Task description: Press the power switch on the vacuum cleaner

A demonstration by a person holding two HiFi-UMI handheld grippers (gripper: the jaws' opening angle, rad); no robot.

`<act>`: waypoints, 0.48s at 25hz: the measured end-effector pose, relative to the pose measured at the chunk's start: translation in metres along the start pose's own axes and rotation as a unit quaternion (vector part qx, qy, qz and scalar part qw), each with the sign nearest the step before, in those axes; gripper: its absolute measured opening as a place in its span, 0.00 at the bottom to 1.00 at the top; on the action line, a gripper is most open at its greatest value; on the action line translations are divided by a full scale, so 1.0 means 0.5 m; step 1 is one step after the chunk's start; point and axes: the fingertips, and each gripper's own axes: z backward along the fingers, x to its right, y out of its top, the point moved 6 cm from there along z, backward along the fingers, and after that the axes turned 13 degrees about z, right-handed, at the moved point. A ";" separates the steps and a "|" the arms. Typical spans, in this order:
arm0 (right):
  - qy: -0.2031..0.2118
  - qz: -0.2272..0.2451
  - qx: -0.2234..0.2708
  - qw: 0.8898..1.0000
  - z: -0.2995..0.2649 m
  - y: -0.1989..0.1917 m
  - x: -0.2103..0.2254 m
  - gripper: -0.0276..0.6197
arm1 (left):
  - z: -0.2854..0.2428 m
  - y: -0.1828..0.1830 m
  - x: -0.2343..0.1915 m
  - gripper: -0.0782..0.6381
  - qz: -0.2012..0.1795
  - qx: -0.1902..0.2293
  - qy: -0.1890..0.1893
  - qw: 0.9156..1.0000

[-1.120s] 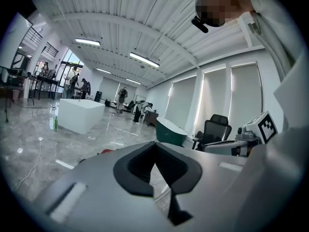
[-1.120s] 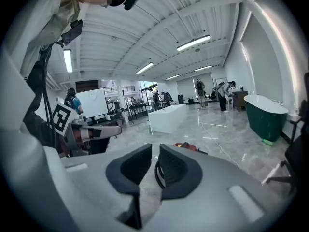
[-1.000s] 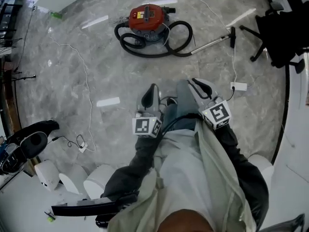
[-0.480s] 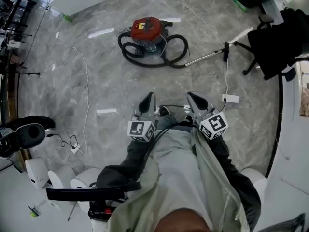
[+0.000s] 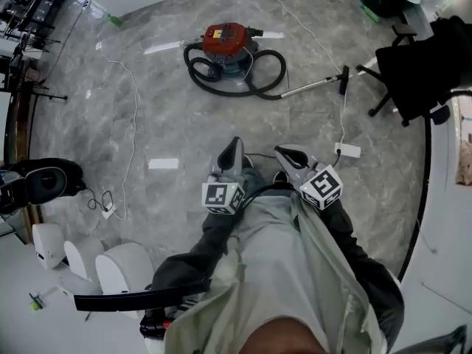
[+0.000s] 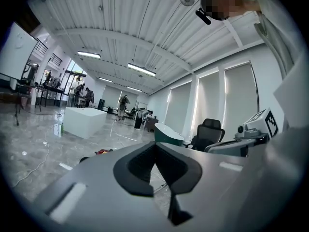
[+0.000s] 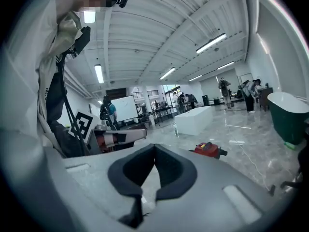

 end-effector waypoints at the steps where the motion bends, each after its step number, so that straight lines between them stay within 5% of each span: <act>1: 0.009 0.005 0.000 1.000 0.000 0.001 -0.006 0.05 | 0.015 -0.006 0.007 0.12 -0.001 0.003 0.005 1.000; 7: 0.056 0.020 -0.002 0.998 -0.010 -0.005 -0.046 0.05 | 0.084 -0.032 0.024 0.12 0.011 0.009 0.038 0.999; 12: 0.009 0.027 -0.012 1.000 -0.021 0.012 -0.059 0.05 | 0.087 -0.017 -0.018 0.12 0.029 0.023 0.038 0.999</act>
